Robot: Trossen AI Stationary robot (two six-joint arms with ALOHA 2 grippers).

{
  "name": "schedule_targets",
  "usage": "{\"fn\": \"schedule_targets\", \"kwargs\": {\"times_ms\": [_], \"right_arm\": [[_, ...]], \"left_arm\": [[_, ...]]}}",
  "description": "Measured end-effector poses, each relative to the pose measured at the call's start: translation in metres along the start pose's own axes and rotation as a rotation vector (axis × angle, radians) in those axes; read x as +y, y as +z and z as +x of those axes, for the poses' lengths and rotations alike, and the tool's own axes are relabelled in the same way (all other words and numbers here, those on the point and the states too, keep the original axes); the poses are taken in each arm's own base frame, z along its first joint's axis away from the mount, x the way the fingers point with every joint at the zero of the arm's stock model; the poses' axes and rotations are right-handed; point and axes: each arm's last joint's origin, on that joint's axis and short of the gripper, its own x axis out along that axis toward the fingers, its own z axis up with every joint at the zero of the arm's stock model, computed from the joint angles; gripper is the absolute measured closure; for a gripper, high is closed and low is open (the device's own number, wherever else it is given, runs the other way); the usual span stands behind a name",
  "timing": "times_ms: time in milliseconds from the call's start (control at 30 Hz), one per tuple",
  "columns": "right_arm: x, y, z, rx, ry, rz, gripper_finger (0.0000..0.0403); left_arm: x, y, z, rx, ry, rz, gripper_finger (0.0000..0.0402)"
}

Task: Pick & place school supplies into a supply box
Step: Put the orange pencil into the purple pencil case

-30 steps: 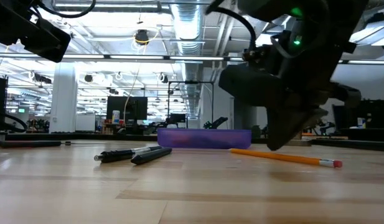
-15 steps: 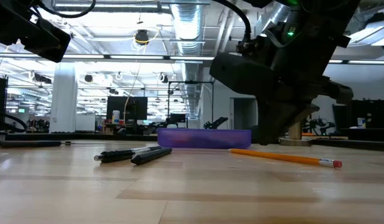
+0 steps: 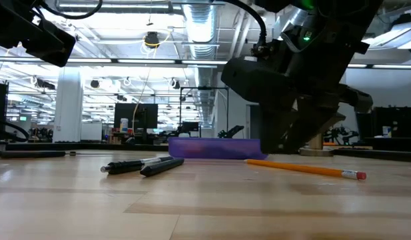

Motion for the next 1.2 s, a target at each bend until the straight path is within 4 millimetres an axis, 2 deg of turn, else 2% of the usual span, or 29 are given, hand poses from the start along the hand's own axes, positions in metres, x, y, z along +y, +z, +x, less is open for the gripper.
{"fn": "schedule_targets", "kwargs": {"times_ms": [100, 233, 600, 833, 1200], "right_arm": [[0.0, 0.003, 0.001, -0.027, -0.005, 0.004, 0.0204], [-0.004, 0.004, 0.008, -0.063, -0.021, 0.039, 0.0189], [-0.02, -0.016, 0.035, -0.091, 0.061, 0.122, 0.0212], [-0.03, -0.026, 0.041, -0.103, 0.047, 0.19, 0.025], [-0.036, -0.026, 0.042, -0.078, 0.004, 0.183, 0.0361]], "left_arm": [[0.0, 0.0, 0.0, 0.0, 0.0, 0.0, 0.0269], [0.0, 0.0, 0.0, 0.0, 0.0, 0.0, 0.0269], [0.0, 0.0, 0.0, 0.0, 0.0, 0.0, 0.0269], [0.0, 0.0, 0.0, 0.0, 0.0, 0.0, 0.0269], [0.0, 0.0, 0.0, 0.001, 0.0, 0.001, 0.0269]]}}
